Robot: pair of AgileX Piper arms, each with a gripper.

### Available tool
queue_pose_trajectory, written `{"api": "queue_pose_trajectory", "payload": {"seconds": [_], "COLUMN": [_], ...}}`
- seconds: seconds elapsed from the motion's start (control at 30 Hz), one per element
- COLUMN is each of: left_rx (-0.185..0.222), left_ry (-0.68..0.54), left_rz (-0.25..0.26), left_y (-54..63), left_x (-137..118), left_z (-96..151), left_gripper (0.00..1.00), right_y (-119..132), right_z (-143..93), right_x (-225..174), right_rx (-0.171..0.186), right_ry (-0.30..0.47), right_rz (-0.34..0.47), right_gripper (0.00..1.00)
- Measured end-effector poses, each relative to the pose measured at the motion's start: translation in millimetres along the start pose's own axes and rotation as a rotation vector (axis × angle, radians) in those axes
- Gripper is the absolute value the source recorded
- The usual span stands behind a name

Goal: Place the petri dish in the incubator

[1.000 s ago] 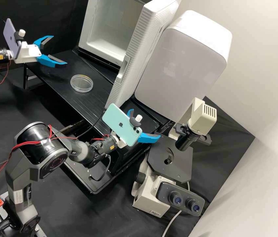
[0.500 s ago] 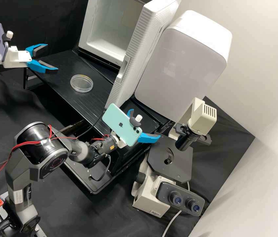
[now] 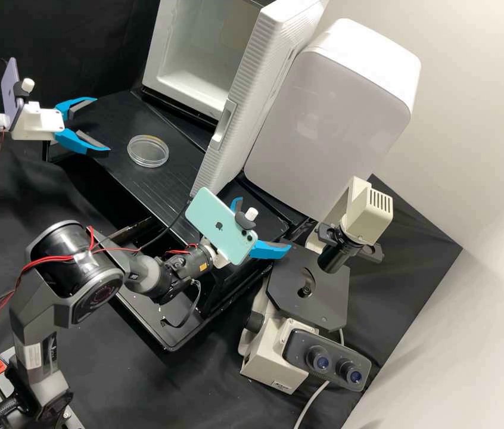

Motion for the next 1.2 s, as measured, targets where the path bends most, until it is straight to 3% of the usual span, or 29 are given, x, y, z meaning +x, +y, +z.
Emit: {"api": "queue_pose_trajectory", "payload": {"seconds": [0.23,0.47,0.6,0.87,1.2], "left_rx": [-0.023,-0.044,-0.055,-0.118,-0.126], "left_ry": [0.057,0.055,0.038,0.013,-0.014], "left_rz": [-0.048,-0.067,-0.082,-0.109,-0.136], "left_y": [-12.0,-15.7,-15.9,-11.9,-7.3], "left_x": [6,19,25,37,50], "left_z": [-2,4,9,17,23], "left_gripper": [1.00,1.00,1.00,1.00,1.00], "right_y": [0,0,0,0,0], "right_z": [0,0,0,0,0], "right_x": [0,0,0,0,0], "right_rx": [0.000,0.000,0.000,0.000,0.000], "right_ry": [0.000,0.000,0.000,0.000,0.000], "right_rz": [0.000,0.000,0.000,0.000,0.000], "right_gripper": [1.00,1.00,1.00,1.00,1.00]}}
